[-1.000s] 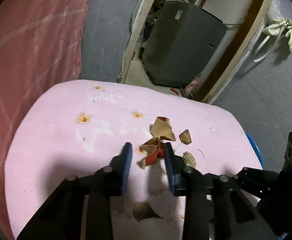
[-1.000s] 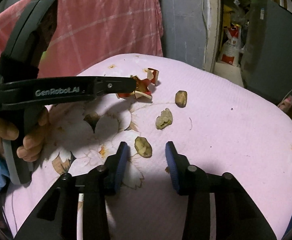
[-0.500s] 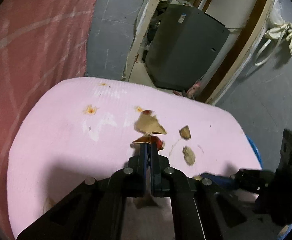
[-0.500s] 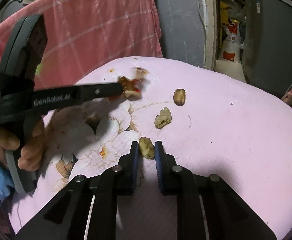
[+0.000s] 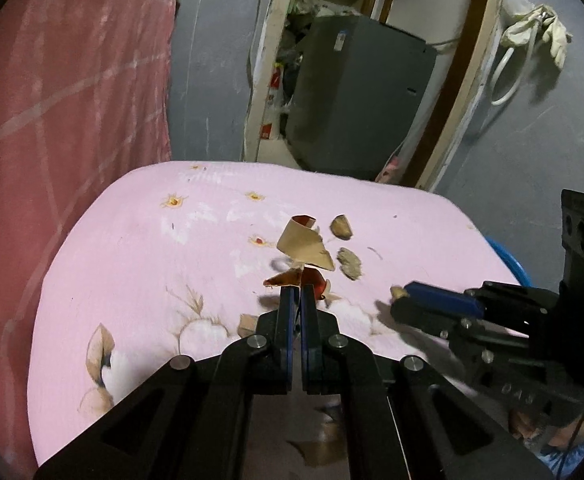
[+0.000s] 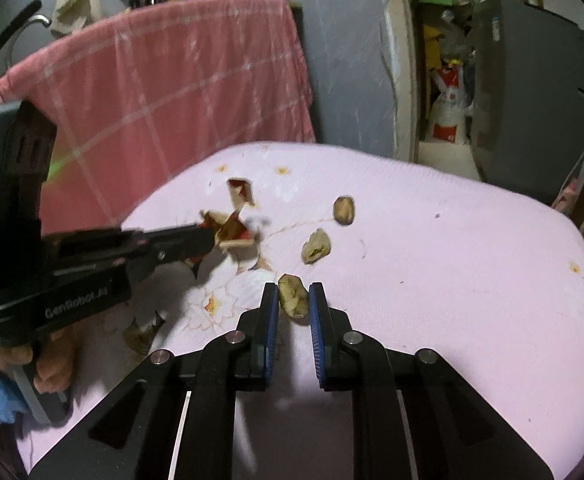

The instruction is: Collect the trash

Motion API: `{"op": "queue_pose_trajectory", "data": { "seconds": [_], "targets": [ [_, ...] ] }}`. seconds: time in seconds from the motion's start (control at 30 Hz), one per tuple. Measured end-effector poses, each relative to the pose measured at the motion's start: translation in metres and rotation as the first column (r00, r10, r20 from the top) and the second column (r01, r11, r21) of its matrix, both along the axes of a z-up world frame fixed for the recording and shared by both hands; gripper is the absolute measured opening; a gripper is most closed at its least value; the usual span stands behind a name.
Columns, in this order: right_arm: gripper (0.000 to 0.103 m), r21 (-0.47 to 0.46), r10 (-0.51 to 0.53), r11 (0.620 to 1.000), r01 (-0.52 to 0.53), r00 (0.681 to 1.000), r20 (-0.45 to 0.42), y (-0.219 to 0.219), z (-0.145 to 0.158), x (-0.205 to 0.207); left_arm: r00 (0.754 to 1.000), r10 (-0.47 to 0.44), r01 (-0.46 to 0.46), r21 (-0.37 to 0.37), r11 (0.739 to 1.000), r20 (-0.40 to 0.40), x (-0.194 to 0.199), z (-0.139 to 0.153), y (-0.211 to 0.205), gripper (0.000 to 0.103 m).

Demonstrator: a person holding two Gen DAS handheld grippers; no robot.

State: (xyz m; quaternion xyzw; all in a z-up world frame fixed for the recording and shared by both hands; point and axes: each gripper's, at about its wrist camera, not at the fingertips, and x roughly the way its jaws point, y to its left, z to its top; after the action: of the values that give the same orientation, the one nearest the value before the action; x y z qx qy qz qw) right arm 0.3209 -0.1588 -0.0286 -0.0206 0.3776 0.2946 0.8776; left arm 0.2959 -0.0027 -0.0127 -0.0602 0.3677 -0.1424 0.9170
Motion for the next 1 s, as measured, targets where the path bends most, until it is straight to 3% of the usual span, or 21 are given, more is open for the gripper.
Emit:
{"op": "queue_pose_trajectory", "data": {
  "seconds": [0.27, 0.47, 0.77, 1.0],
  "targets": [
    [0.013, 0.050, -0.068, 0.997, 0.060, 0.985, 0.161, -0.019, 0.020, -0.032, 0.994, 0.000, 0.002, -0.023, 1.000, 0.109, -0.028, 0.006, -0.013, 0.001],
    [0.013, 0.153, -0.135, 0.984, 0.096, 0.954, 0.269, -0.040, 0.044, -0.051, 0.976, 0.005, 0.010, -0.067, 0.998, 0.218, -0.045, 0.024, -0.033, 0.001],
    [0.013, 0.244, -0.271, 0.953, 0.180, 0.868, 0.416, -0.086, 0.088, -0.077, 0.918, -0.024, 0.054, -0.066, 0.996, 0.396, -0.060, 0.067, -0.081, 0.001],
    [0.013, 0.293, -0.372, 0.921, 0.257, 0.802, 0.467, -0.127, 0.104, -0.090, 0.886, -0.064, 0.110, -0.075, 0.991, 0.460, -0.062, 0.091, -0.118, 0.001]
  ]
}}
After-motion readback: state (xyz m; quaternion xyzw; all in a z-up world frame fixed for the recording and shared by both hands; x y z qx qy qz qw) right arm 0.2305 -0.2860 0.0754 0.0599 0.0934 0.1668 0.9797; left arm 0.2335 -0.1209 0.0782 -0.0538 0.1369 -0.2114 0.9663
